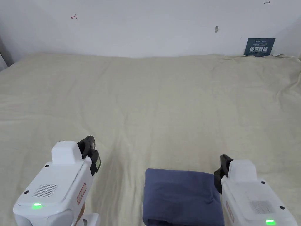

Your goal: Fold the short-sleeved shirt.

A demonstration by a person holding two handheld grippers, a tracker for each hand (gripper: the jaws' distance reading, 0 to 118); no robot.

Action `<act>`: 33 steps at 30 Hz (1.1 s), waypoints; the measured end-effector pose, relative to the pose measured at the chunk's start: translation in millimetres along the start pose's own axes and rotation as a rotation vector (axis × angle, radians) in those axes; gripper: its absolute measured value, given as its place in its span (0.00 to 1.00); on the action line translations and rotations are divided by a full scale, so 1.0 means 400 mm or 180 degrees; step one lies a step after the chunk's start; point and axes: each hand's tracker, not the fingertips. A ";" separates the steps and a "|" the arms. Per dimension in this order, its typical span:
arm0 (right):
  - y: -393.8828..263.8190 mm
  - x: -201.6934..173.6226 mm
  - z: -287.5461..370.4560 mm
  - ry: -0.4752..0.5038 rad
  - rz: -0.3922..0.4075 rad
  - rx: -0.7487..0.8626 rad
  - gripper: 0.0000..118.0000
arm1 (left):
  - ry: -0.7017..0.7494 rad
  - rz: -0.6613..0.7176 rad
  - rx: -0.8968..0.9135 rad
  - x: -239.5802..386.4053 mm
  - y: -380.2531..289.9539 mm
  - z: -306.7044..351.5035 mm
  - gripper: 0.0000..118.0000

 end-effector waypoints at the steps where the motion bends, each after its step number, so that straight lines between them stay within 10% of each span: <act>1: -0.017 -0.007 -0.012 0.0018 -0.0009 -0.0085 0.00 | -0.0003 0.0003 -0.0014 -0.003 -0.003 0.001 0.00; 18: -0.224 -0.076 -0.120 0.0138 -0.0395 -0.1096 0.00 | -0.0075 0.0095 -0.0357 -0.014 -0.068 -0.003 0.00; 26: -0.210 -0.072 -0.113 0.0176 -0.0385 -0.1088 0.00 | -0.0676 0.0474 -0.1432 0.006 -0.105 -0.097 0.03; 29: -0.207 -0.071 -0.112 0.0191 -0.0380 -0.1095 0.00 | -0.1002 0.0716 -0.2003 0.019 -0.129 -0.157 0.17; 33: -0.209 -0.068 -0.112 0.0204 -0.0352 -0.1086 0.00 | -0.1290 0.0729 -0.2529 0.051 -0.162 -0.229 0.78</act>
